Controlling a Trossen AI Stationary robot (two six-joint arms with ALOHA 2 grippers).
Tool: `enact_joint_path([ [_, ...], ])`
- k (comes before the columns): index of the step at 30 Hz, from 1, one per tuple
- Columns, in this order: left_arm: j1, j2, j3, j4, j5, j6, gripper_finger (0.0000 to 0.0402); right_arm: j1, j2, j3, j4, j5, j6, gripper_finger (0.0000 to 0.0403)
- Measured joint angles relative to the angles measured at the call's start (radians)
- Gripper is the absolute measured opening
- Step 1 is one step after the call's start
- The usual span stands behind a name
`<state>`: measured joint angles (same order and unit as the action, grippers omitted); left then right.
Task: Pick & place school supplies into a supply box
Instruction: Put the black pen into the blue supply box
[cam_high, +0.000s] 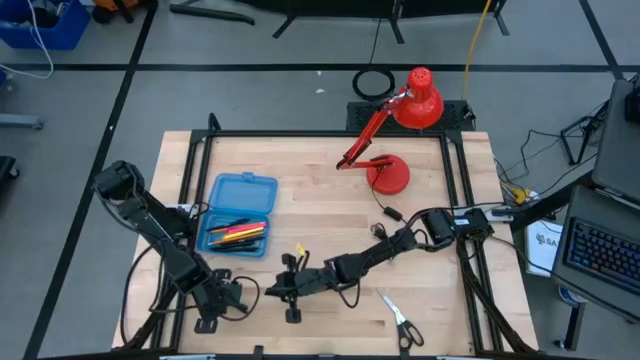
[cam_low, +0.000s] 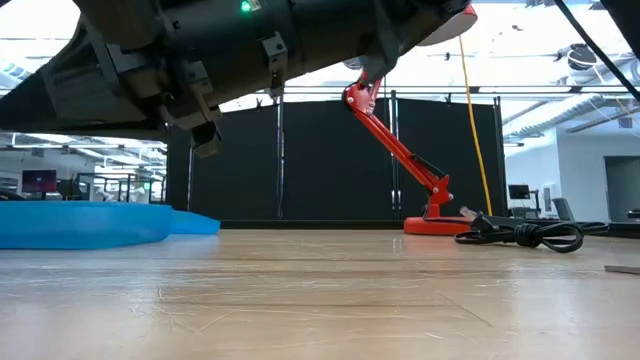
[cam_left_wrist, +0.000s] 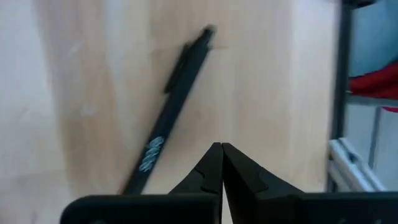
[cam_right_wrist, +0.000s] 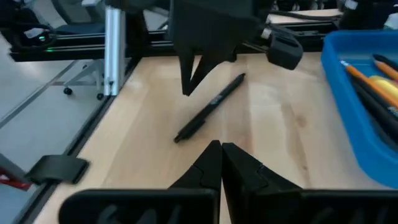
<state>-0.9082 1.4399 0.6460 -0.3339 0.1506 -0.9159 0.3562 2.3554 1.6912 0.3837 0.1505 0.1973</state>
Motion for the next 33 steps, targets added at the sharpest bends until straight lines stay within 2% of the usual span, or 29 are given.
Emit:
enact_joint_path([
  [3,-0.006,0.000,0.001,0.036,-0.008,0.035,0.0015,0.008,0.000,-0.031,0.043,0.010,0.001,0.0000],
  [9,-0.011,0.002,0.001,0.052,-0.017,0.059,0.0005,0.010,0.000,-0.183,0.296,0.032,0.055,0.0000],
  [13,-0.009,0.026,0.001,0.073,-0.047,0.072,0.0003,0.009,0.002,-0.256,0.390,0.033,0.079,0.0000],
  [30,0.037,0.121,0.005,0.128,-0.062,0.183,0.0002,0.008,0.002,-0.264,0.405,0.063,0.076,0.0000],
  [33,0.049,0.122,0.006,0.137,-0.090,0.210,0.0001,0.008,0.002,-0.264,0.405,0.063,0.076,0.0000],
])
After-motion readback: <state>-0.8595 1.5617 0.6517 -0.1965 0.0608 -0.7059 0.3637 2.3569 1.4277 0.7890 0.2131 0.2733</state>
